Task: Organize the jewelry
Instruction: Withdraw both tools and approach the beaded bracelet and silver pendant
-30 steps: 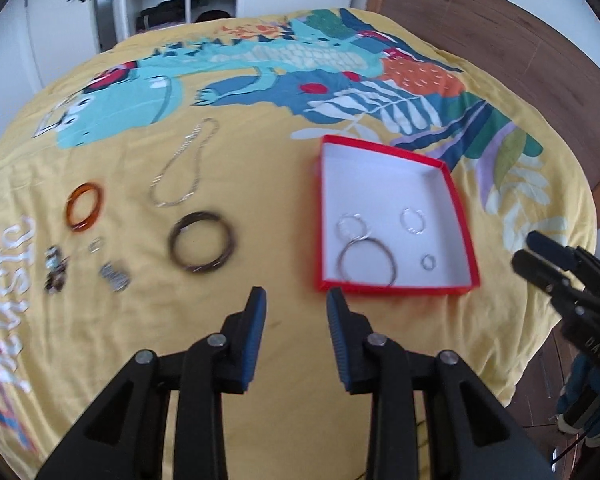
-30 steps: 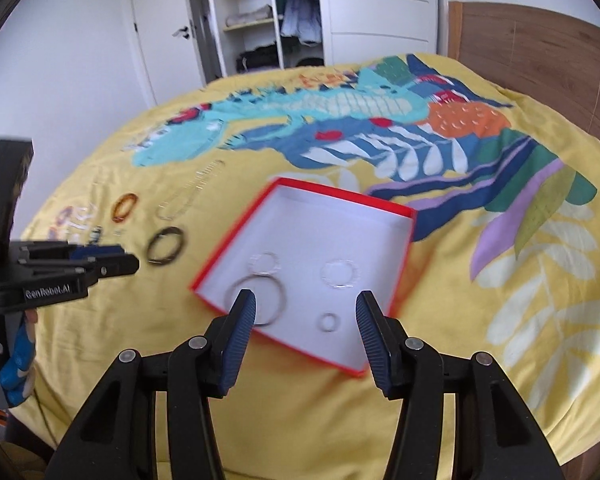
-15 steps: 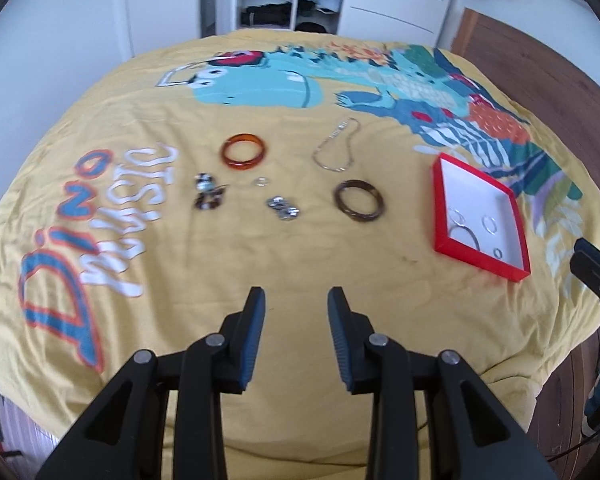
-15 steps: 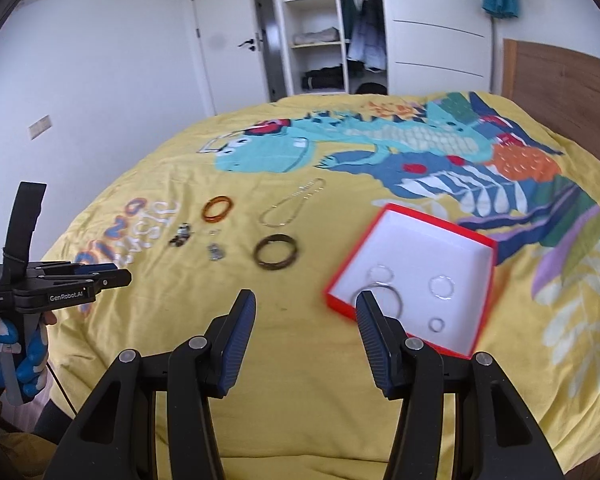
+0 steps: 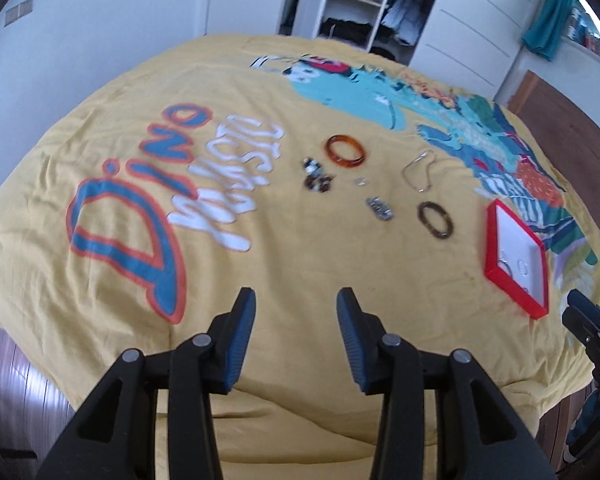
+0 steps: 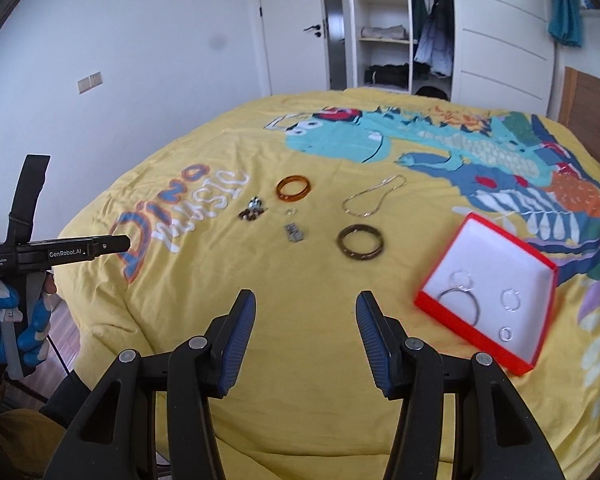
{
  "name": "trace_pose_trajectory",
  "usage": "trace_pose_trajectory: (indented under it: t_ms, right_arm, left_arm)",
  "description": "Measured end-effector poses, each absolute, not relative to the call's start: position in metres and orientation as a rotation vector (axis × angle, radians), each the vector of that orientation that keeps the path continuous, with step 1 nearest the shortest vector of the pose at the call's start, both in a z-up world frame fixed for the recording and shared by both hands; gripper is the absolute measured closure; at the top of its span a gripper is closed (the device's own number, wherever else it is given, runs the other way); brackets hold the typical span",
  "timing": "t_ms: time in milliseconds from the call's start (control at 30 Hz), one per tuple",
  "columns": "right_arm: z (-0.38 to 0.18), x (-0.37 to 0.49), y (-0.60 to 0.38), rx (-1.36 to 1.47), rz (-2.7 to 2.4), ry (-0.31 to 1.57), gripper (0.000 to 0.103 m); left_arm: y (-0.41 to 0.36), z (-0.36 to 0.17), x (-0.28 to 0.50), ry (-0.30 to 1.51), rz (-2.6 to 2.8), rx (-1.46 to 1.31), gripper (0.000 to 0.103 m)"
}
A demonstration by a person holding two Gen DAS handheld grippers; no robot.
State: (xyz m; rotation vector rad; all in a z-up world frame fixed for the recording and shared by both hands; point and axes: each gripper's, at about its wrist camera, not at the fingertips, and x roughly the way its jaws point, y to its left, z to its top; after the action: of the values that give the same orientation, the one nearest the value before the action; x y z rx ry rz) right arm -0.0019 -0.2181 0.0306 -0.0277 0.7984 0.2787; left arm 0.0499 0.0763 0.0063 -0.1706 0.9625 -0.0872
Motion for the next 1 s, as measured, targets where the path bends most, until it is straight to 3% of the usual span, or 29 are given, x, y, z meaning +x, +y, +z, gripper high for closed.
trace_pose_trajectory:
  t_ms: [333, 533, 1000]
  right_arm:
    - [-0.021, 0.051, -0.203, -0.005, 0.33, 0.913, 0.051]
    - [-0.051, 0.106, -0.188, -0.004, 0.37, 0.96, 0.052]
    - [-0.109, 0.221, -0.163, -0.009, 0.437, 0.992, 0.056]
  left_arm:
    - [0.069, -0.035, 0.104, 1.04, -0.096, -0.181, 0.063]
    - [0.058, -0.055, 0.169, 1.065, -0.126, -0.207, 0.055]
    - [0.026, -0.101, 0.294, 1.101, -0.18, -0.188, 0.054]
